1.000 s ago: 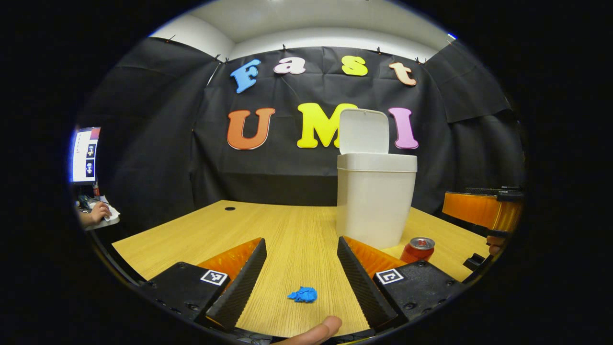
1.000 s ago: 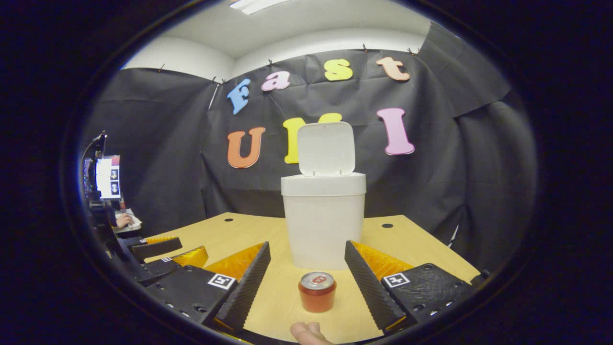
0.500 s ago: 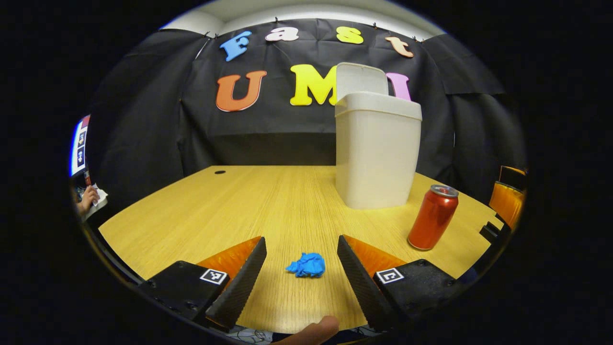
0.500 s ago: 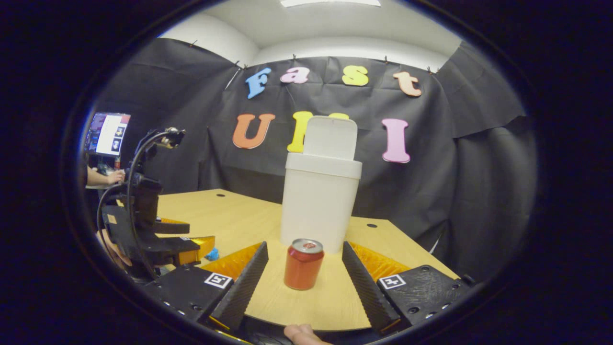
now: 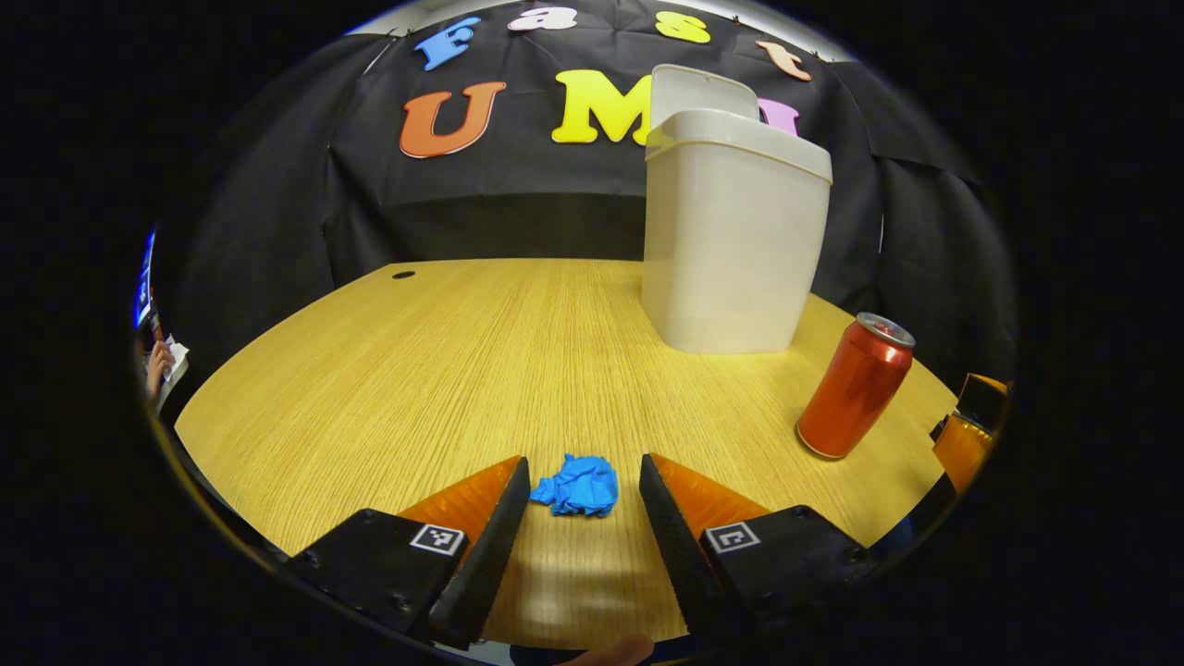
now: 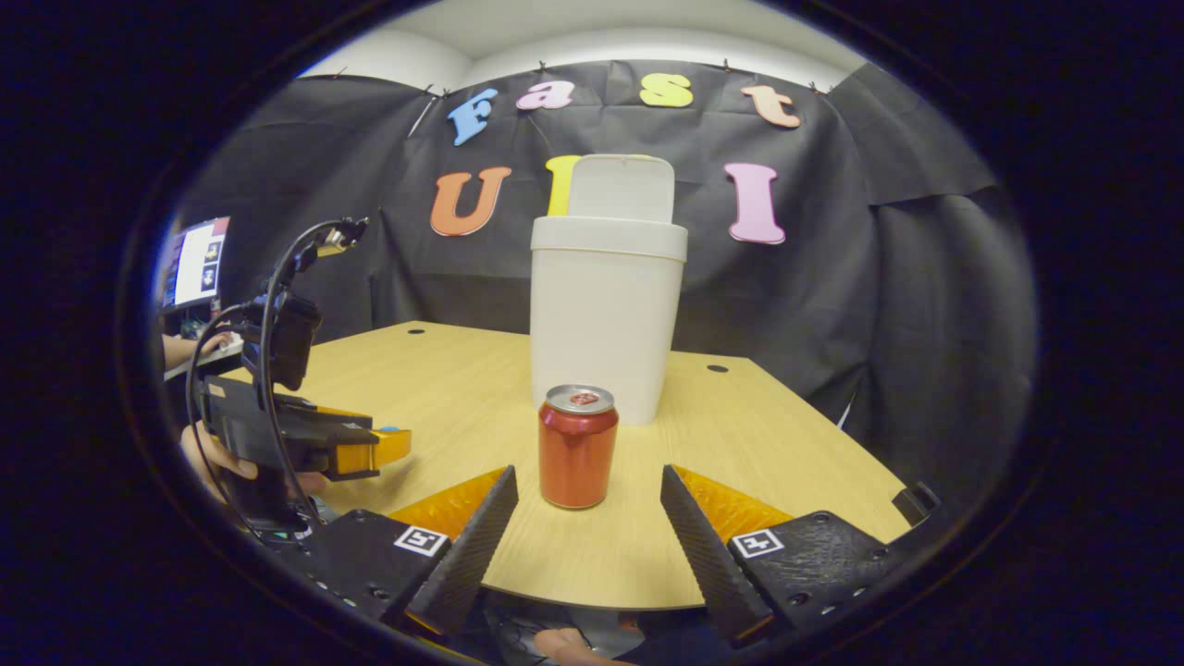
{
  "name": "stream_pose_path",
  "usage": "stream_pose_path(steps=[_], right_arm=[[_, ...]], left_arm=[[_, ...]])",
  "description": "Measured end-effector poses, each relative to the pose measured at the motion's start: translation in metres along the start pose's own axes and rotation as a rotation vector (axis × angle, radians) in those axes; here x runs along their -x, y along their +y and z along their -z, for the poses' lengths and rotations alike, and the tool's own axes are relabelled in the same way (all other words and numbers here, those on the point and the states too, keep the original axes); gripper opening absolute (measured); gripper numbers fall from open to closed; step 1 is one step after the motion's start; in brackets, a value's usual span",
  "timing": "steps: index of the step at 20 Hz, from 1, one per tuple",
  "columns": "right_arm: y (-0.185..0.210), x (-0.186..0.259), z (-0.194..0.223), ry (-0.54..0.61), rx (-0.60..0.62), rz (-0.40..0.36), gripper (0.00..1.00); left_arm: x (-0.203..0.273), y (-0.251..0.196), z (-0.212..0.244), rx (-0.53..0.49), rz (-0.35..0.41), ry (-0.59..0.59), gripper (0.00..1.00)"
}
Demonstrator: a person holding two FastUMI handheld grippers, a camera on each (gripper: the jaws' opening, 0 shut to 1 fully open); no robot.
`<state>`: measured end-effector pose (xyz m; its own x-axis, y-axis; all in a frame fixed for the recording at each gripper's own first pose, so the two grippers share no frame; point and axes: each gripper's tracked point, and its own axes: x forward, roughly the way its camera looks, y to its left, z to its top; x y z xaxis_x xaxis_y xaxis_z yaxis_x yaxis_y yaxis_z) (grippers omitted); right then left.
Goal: Press the lid of the desktop garbage bin to open it, pick up the crumpled paper on the desktop and throw it into the bin, then pick up the pop can on the desktop and drop it into the bin, and finally close the garbage bin lid.
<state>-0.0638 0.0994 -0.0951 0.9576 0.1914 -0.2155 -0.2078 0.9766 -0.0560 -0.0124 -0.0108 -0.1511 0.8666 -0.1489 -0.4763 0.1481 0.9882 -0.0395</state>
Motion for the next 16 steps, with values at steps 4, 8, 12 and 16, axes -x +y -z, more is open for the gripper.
stream_pose_path(steps=[4,8,12,16], right_arm=[[0.002,-0.009,0.001,0.019,-0.009,-0.002,0.95],[0.007,-0.017,0.003,0.041,-0.025,-0.012,0.95],[0.011,-0.025,0.005,0.052,-0.021,-0.017,0.95],[0.013,-0.036,0.004,0.060,-0.037,-0.017,0.95]], left_arm=[[-0.006,0.002,0.006,0.002,0.000,0.040,0.70],[-0.010,0.006,0.003,0.018,0.016,0.046,0.52],[-0.013,0.010,0.003,0.035,0.019,0.034,0.36],[-0.007,0.011,0.004,0.038,0.027,0.024,0.30]])
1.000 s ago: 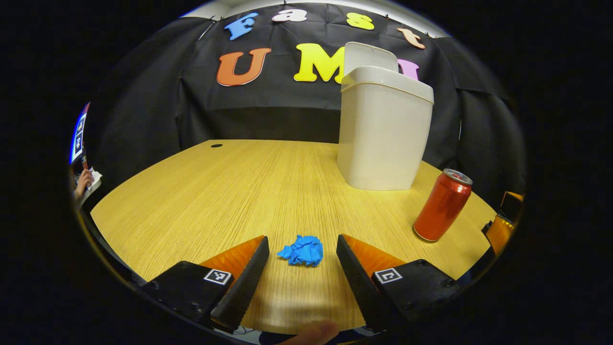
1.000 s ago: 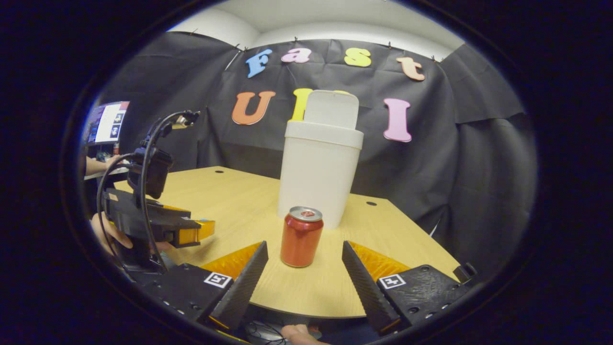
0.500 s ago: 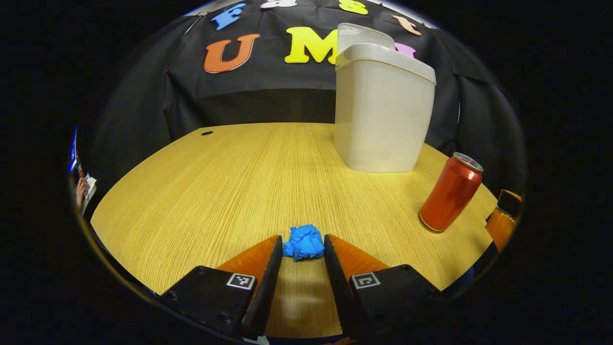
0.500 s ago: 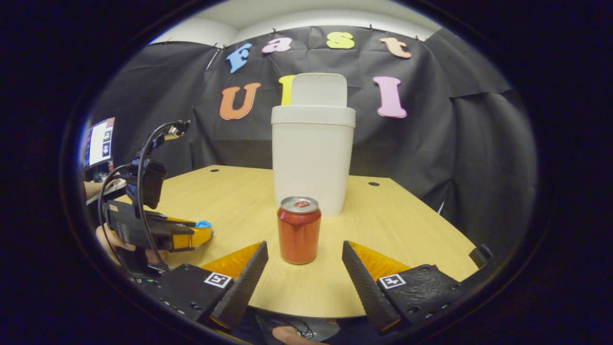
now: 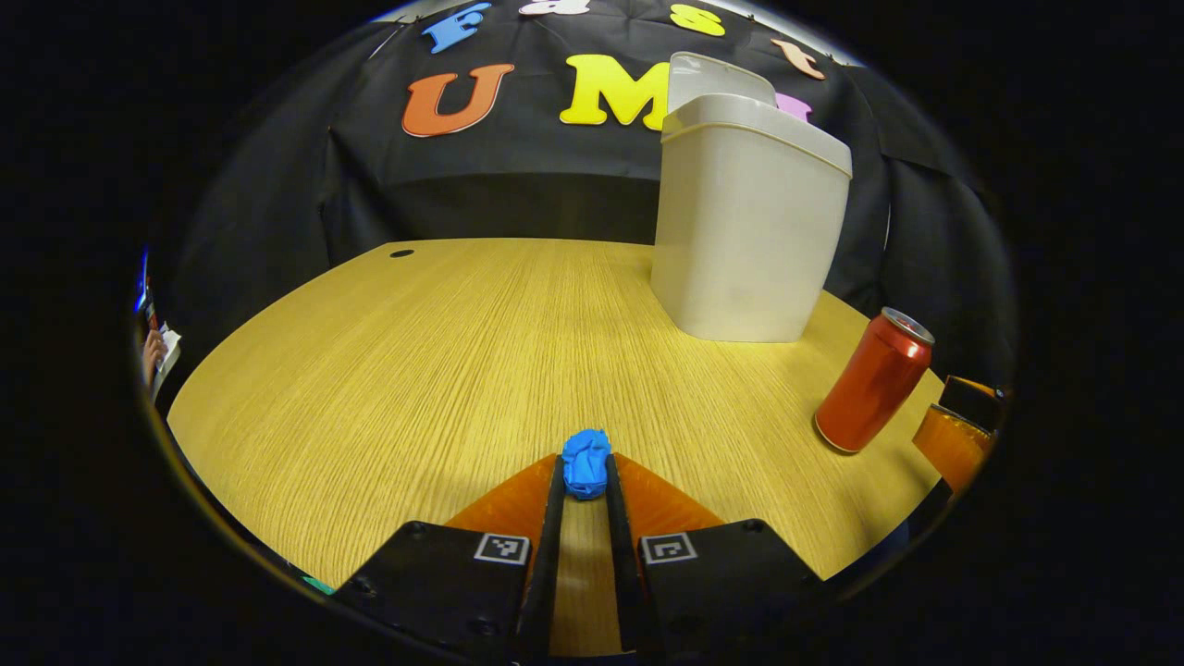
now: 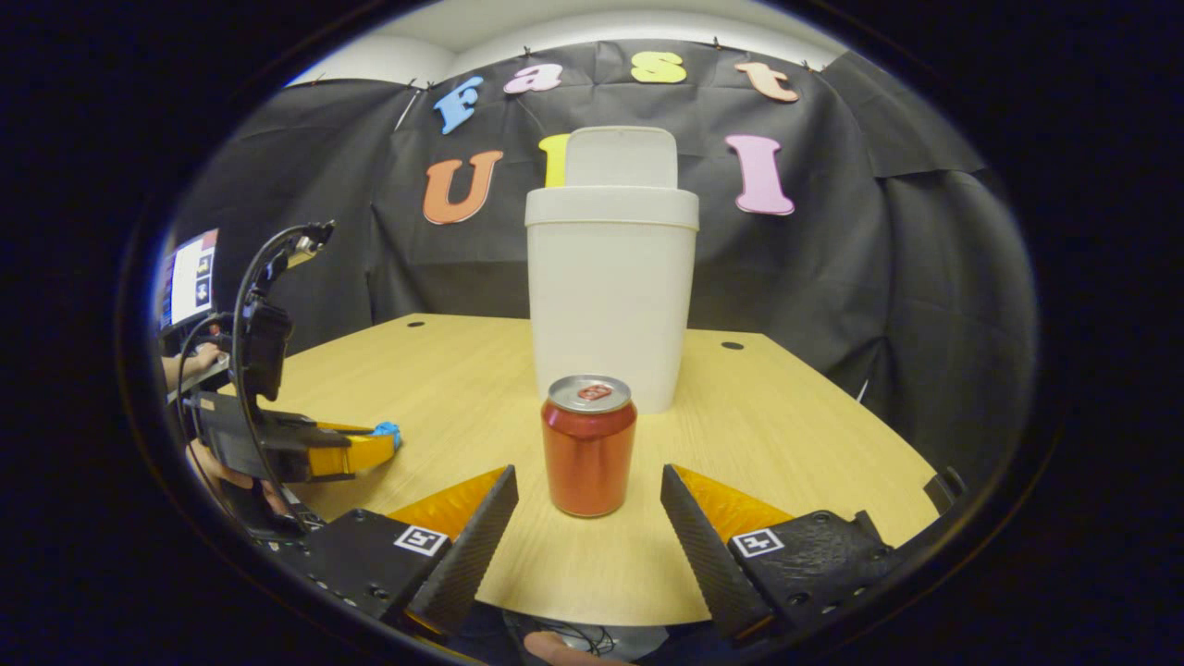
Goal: Press the lid of the desktop garbage bin to open it, pick up the crumpled paper on the desktop and throw it into the bin, then pick up the pop can on the desktop and drop it into the bin, and finally close the garbage bin lid.
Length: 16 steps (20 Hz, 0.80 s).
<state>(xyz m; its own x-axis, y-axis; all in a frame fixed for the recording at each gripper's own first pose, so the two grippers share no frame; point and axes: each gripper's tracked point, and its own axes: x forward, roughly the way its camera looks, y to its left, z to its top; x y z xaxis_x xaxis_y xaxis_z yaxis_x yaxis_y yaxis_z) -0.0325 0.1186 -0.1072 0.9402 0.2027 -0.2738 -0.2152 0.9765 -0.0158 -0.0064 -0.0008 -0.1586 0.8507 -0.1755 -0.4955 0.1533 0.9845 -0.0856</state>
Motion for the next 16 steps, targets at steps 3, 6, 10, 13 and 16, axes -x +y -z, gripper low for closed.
stream_pose_path(steps=[3,6,10,13,16], right_arm=[[0.001,-0.011,-0.003,0.008,-0.035,0.013,0.95],[0.006,-0.026,-0.001,0.037,-0.041,0.031,0.96],[0.004,-0.045,0.008,0.093,-0.086,0.094,0.96],[0.006,-0.057,0.008,0.100,-0.072,0.122,0.96],[0.003,-0.061,0.004,0.089,-0.073,0.138,0.85]], left_arm=[[0.006,-0.002,-0.001,0.027,0.021,-0.017,0.30],[0.011,-0.001,-0.004,0.043,0.025,-0.023,0.30],[0.020,0.008,-0.016,0.017,0.006,-0.062,0.30],[0.028,0.005,-0.020,0.030,0.026,-0.077,0.30],[0.035,0.007,-0.022,0.022,0.041,-0.084,0.30]])
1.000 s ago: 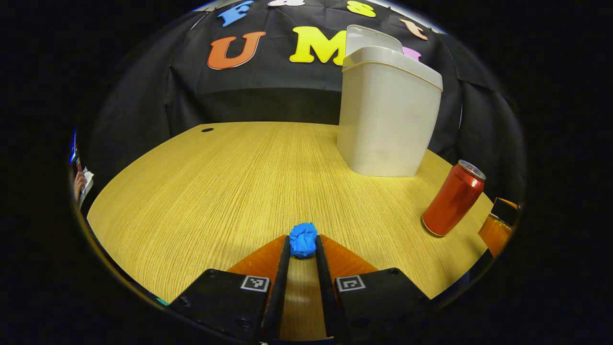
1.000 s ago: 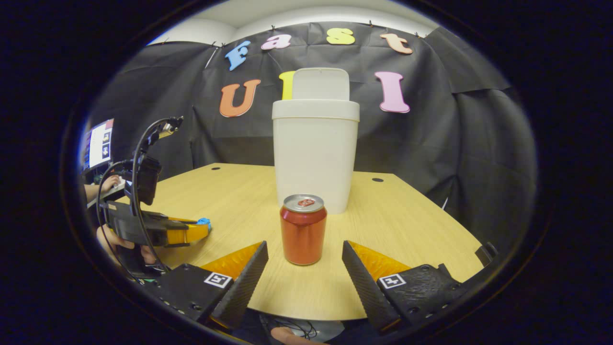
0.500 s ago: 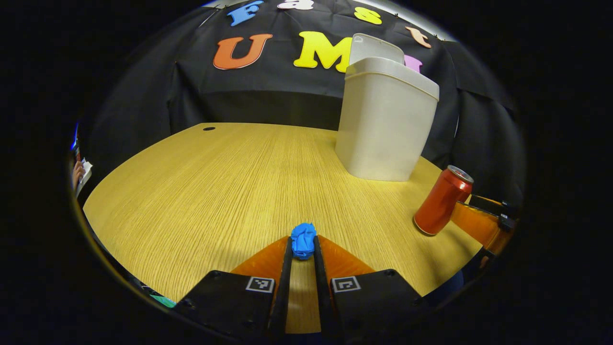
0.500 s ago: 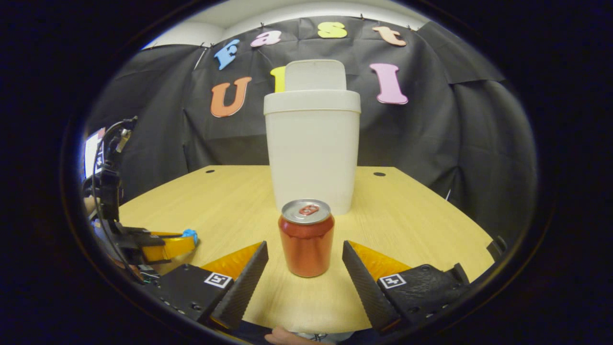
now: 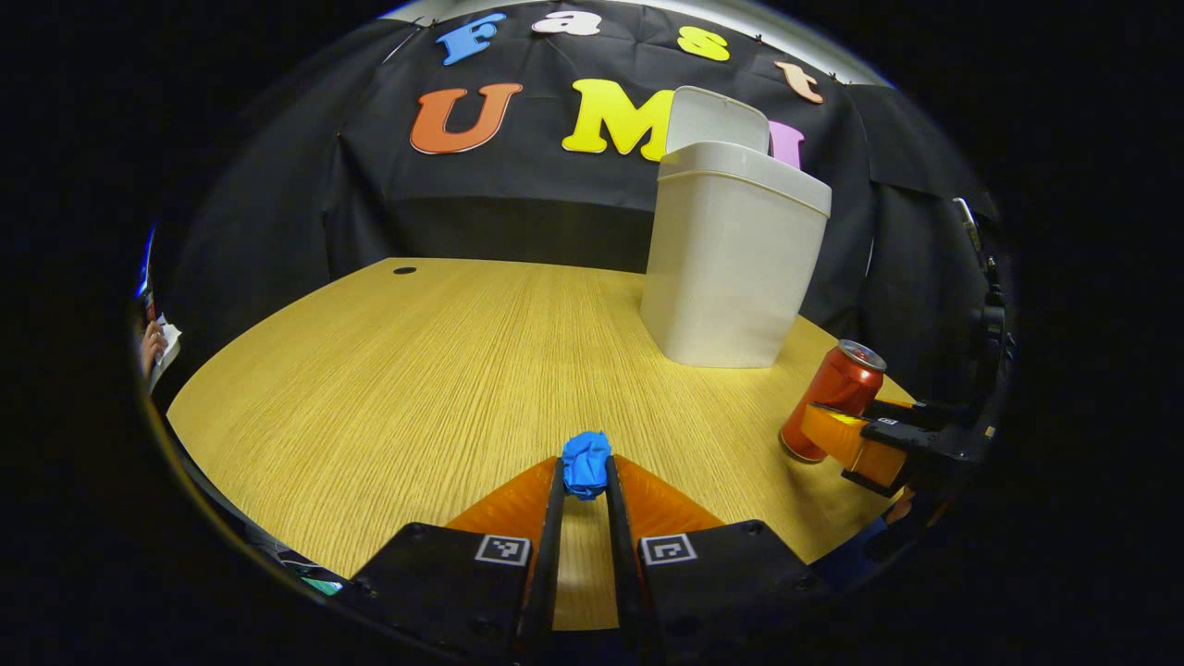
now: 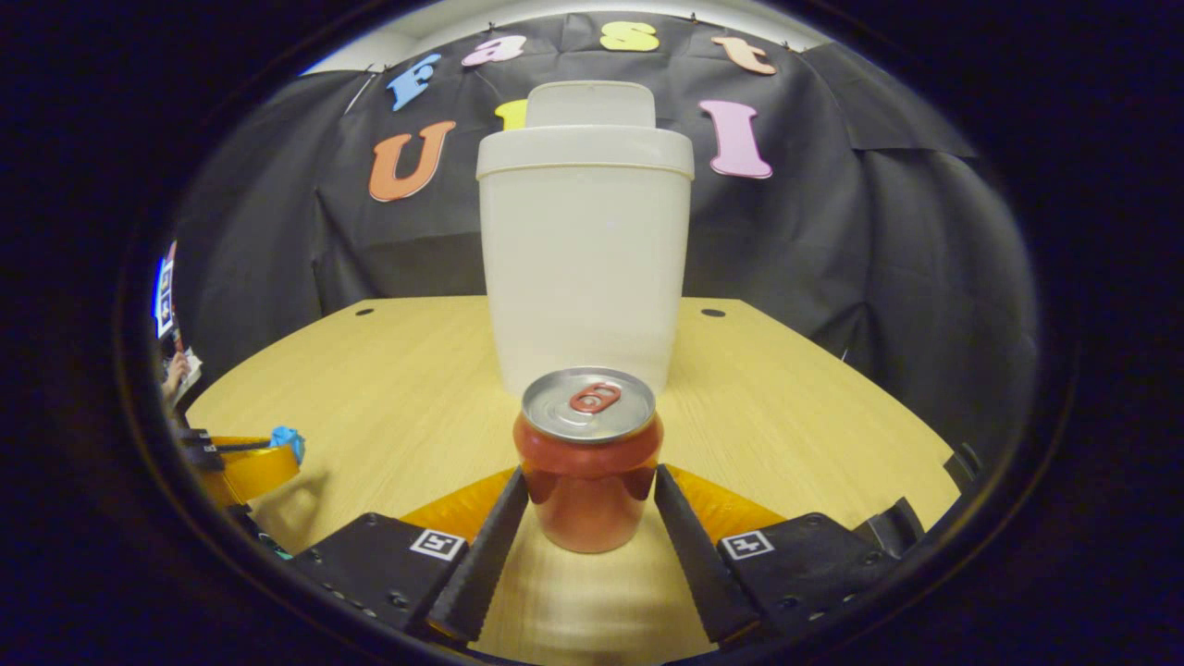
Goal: Press the lid of the desktop garbage bin to open it, pick up the crumpled paper on the desktop and throw it into the bin, then pick up the pop can on the desktop and drop it into the bin, and finally close the garbage bin lid.
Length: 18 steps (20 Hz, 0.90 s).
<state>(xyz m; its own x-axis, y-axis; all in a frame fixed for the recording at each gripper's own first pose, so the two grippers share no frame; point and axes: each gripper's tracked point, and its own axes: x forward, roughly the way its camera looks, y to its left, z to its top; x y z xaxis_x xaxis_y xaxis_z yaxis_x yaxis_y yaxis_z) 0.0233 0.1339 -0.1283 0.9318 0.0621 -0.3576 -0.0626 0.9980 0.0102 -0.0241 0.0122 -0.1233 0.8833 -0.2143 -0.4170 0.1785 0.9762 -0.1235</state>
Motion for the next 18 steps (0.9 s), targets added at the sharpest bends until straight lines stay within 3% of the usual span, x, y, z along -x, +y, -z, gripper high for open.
stream_pose_path(steps=[4,9,15,18], right_arm=[[0.005,0.009,-0.003,0.020,-0.066,-0.024,0.80],[0.001,0.032,-0.023,-0.033,-0.023,-0.060,0.80],[-0.031,0.051,-0.042,-0.101,0.077,-0.039,0.79],[-0.046,0.055,-0.049,-0.105,0.066,-0.051,0.79]], left_arm=[[0.006,0.010,0.000,0.001,-0.008,0.010,0.30],[0.016,0.026,-0.006,-0.001,-0.058,-0.015,0.29],[0.012,0.027,-0.043,-0.018,-0.115,-0.140,0.30],[0.008,0.022,-0.059,-0.006,-0.128,-0.197,0.30]])
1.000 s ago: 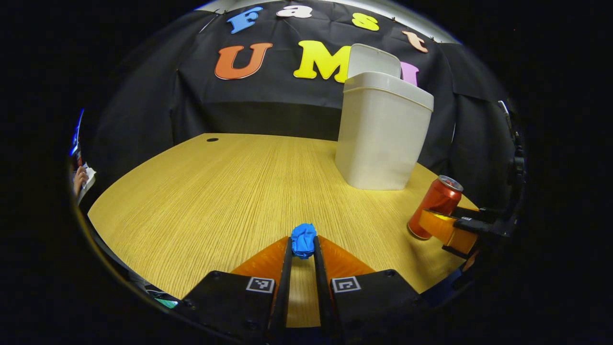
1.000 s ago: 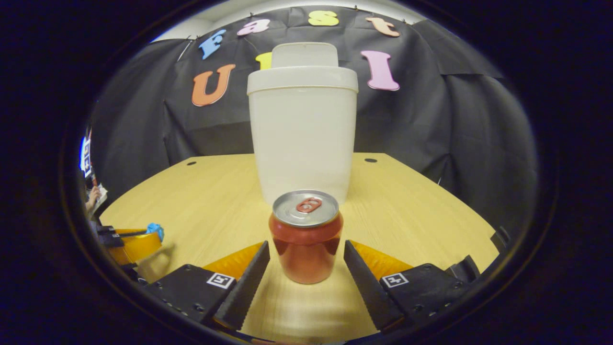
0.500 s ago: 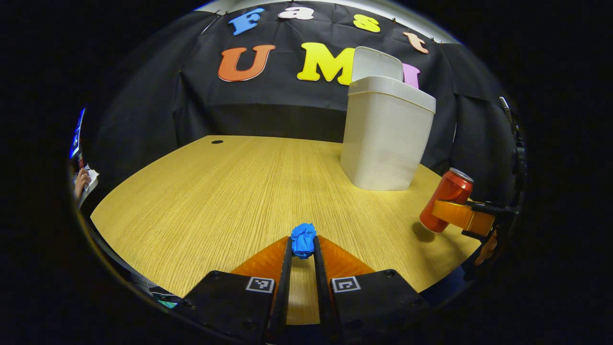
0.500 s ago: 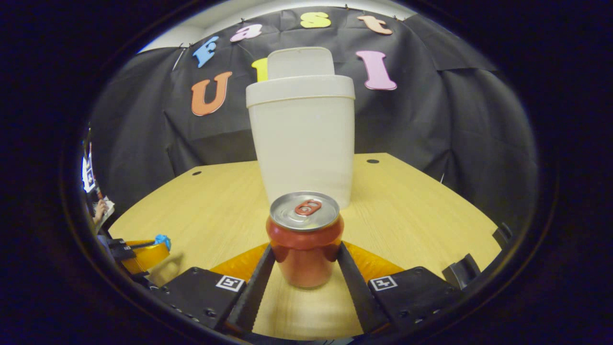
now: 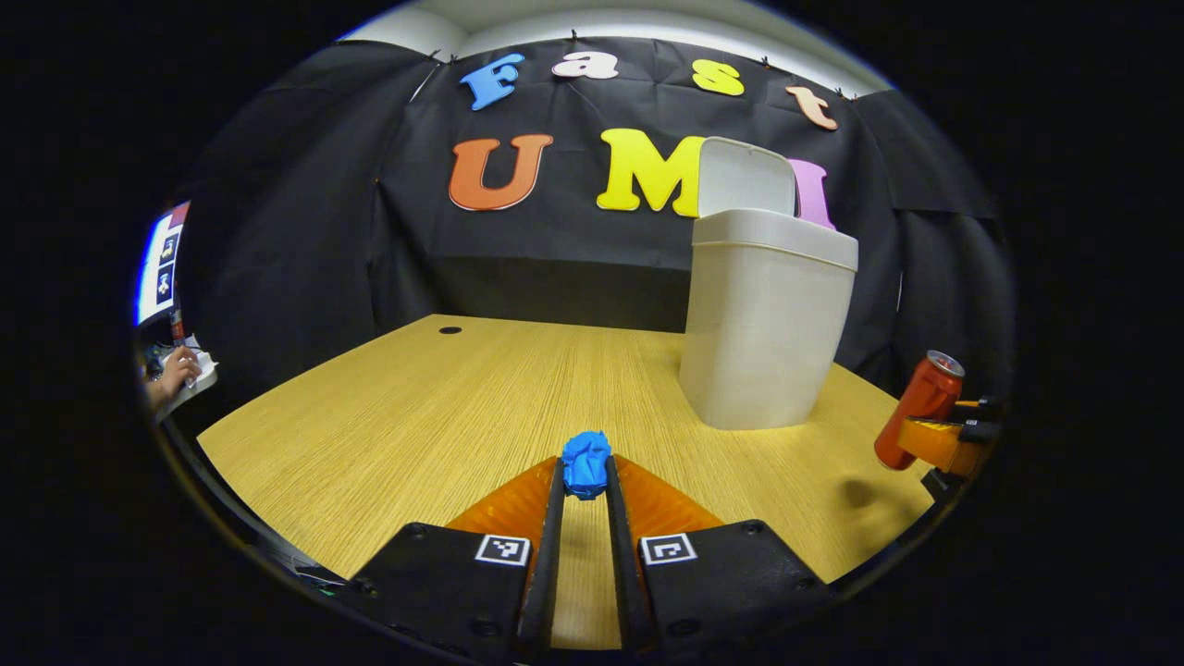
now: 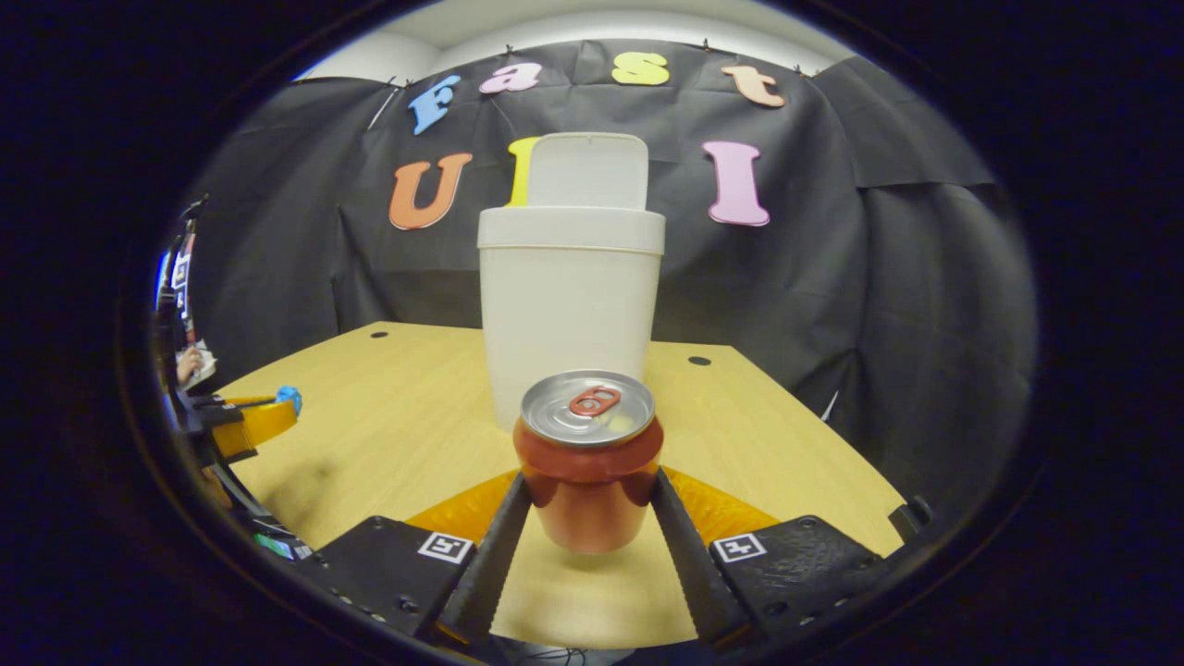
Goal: Press the lid of the desktop garbage bin to open it, pick up the crumpled paper on the desktop and throw it into the bin, then pick up the pop can on the desktop and drop it into the bin, and finally close the garbage bin lid.
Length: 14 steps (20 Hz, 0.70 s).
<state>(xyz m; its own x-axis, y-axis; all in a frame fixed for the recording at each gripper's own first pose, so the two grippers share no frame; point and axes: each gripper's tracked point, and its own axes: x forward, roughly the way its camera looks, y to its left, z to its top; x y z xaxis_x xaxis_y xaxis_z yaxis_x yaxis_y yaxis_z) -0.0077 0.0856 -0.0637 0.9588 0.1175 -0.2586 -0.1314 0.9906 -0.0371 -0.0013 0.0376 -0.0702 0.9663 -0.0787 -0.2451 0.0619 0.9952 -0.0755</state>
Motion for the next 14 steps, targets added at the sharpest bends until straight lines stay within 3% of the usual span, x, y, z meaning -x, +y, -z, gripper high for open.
stream_pose_path(steps=[5,11,14], right_arm=[[-0.036,0.000,-0.012,-0.036,-0.011,0.050,0.79],[-0.036,0.023,-0.045,-0.122,-0.027,0.002,0.79],[-0.036,0.033,-0.062,-0.172,-0.042,-0.015,0.79]], left_arm=[[-0.002,-0.017,-0.034,-0.061,-0.010,-0.117,0.29],[0.018,-0.045,-0.064,-0.056,0.026,-0.191,0.29],[0.029,-0.047,-0.077,-0.082,-0.002,-0.222,0.29]])
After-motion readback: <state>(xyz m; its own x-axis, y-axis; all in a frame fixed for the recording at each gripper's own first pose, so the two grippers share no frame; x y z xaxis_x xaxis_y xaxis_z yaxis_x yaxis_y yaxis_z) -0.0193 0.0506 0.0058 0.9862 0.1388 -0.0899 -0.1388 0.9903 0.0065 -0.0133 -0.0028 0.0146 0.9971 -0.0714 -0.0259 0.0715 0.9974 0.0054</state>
